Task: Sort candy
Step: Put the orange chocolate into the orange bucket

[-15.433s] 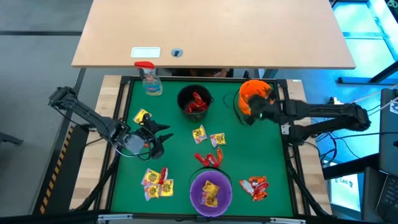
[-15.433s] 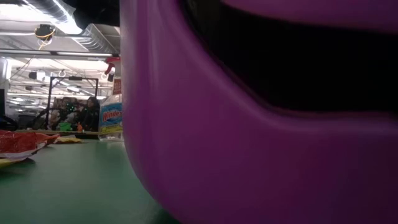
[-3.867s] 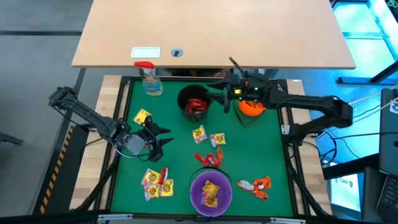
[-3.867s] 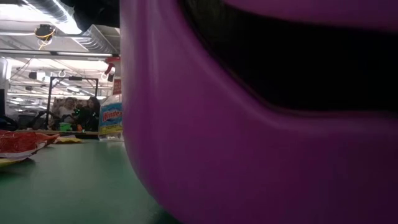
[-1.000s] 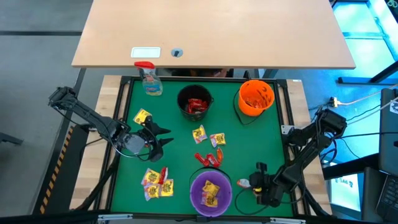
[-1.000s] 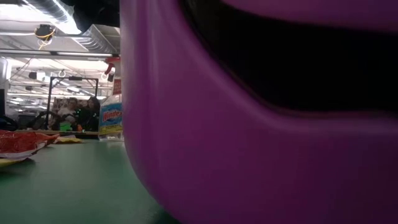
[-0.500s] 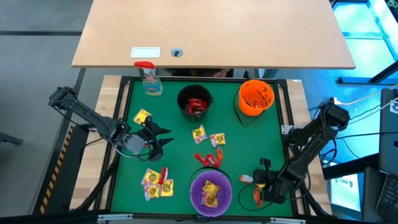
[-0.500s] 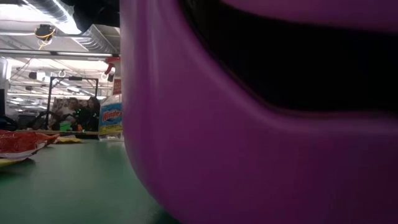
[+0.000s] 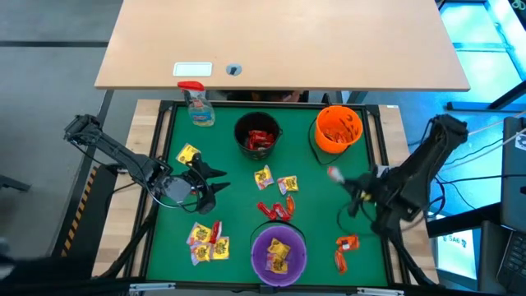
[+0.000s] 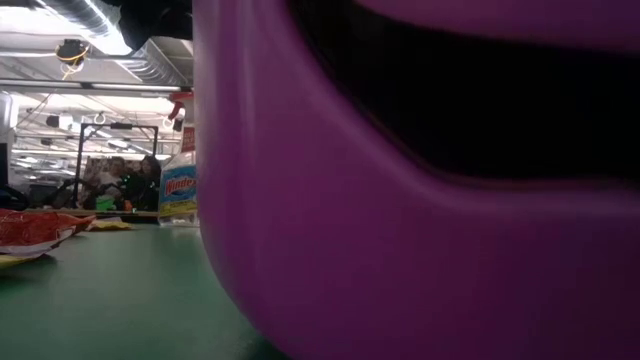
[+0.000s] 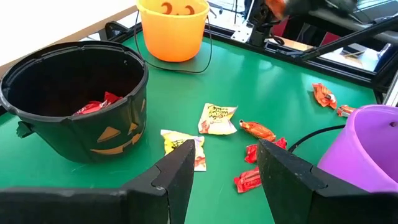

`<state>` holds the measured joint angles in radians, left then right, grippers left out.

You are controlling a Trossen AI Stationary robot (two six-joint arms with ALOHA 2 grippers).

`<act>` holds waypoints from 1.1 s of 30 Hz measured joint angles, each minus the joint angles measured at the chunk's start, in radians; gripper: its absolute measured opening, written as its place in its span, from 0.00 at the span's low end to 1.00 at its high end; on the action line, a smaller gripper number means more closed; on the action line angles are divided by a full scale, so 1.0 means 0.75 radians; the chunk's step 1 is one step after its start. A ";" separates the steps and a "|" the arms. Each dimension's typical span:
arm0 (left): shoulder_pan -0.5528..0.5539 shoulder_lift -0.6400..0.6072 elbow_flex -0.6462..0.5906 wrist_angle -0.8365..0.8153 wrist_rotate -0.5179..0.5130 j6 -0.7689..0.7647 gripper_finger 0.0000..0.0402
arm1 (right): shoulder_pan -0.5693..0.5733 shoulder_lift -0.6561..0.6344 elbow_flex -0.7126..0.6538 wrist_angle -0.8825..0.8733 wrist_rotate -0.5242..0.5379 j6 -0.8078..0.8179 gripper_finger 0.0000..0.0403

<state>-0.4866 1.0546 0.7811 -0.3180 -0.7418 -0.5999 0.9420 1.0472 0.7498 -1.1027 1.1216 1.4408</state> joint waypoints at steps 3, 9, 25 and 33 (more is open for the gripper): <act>0.000 0.000 0.000 0.000 0.000 0.000 0.41 | -0.135 -0.099 0.000 -0.105 0.017 0.025 0.07; 0.000 0.000 0.000 -0.001 0.000 0.001 0.41 | -0.461 -0.216 0.000 -0.135 0.016 -0.120 0.07; 0.000 0.000 0.000 -0.004 -0.021 0.001 0.41 | -1.293 -0.156 0.000 0.430 -0.249 -0.813 0.08; 0.000 0.000 0.000 -0.003 0.010 0.001 0.41 | -1.592 -0.115 0.001 0.784 -0.624 -1.233 0.08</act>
<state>-0.4866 1.0546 0.7811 -0.3206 -0.7346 -0.5991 -0.2519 0.9611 0.7502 -0.5144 0.6539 0.5162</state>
